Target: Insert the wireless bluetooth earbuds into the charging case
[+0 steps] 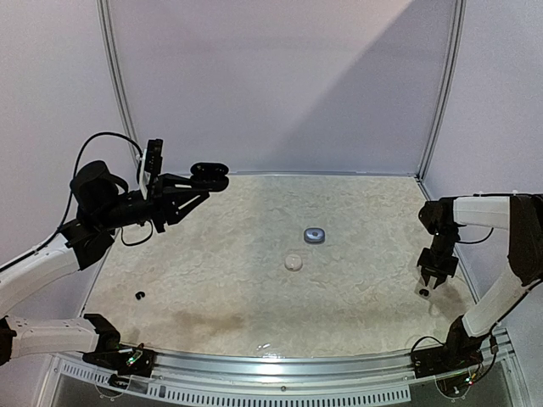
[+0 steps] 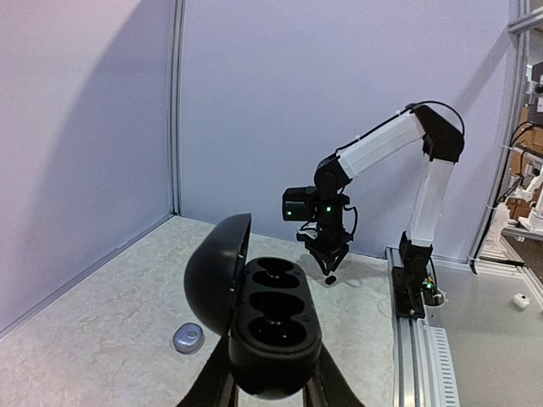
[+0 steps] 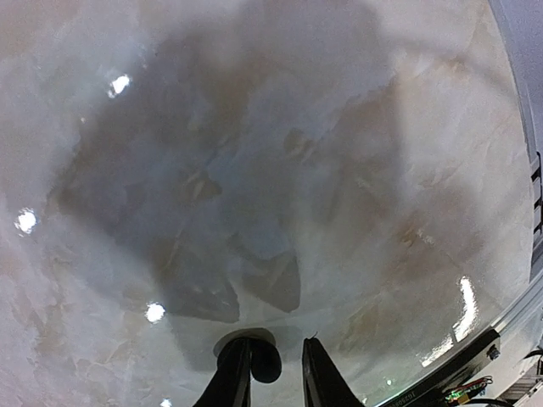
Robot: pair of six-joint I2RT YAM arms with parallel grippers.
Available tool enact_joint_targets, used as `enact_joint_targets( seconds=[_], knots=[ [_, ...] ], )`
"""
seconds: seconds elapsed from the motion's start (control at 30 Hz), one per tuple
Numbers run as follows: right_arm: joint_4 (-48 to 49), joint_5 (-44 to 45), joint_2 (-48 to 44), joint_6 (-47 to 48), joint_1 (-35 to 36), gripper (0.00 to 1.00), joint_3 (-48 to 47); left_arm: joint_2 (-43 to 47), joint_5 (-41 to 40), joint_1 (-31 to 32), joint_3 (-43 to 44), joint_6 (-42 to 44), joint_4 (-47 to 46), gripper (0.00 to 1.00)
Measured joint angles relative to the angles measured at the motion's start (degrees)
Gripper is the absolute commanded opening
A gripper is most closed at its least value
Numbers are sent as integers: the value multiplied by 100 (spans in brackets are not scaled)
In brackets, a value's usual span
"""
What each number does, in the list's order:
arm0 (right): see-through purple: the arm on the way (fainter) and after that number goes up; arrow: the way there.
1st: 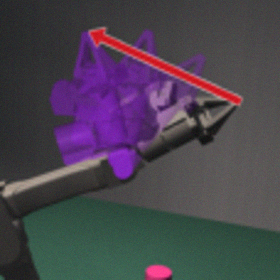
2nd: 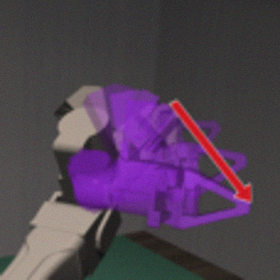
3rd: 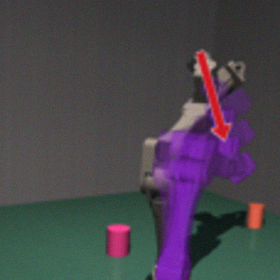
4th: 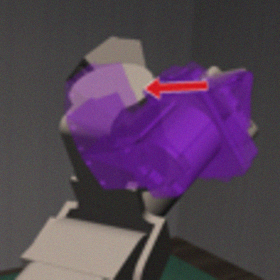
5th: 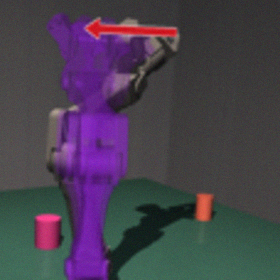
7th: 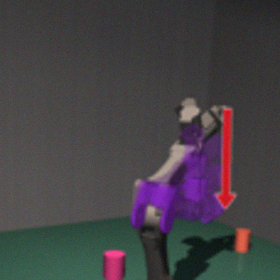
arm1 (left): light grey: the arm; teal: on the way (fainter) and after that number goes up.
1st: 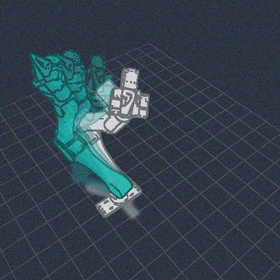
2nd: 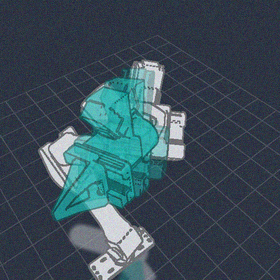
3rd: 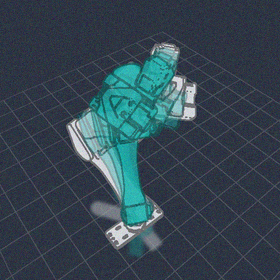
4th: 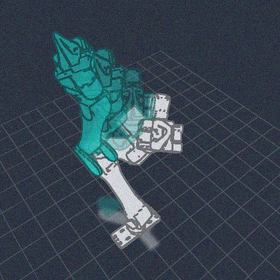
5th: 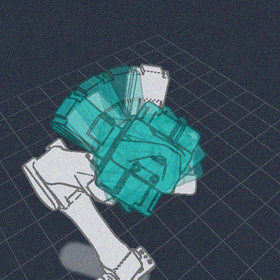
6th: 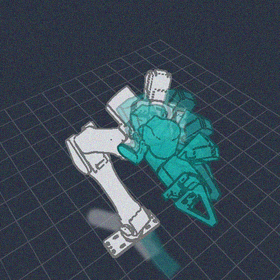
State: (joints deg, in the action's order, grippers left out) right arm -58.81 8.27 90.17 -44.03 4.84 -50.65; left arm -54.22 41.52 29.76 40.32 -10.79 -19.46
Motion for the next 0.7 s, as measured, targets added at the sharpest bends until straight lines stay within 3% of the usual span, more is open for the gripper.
enact_joint_targets(
  seconds=[0.7],
  knots=[
    [297, -400, -271, 11, -26, 13, 444, -17, 0, -22, 0, 2, -7, 0]
  ],
)
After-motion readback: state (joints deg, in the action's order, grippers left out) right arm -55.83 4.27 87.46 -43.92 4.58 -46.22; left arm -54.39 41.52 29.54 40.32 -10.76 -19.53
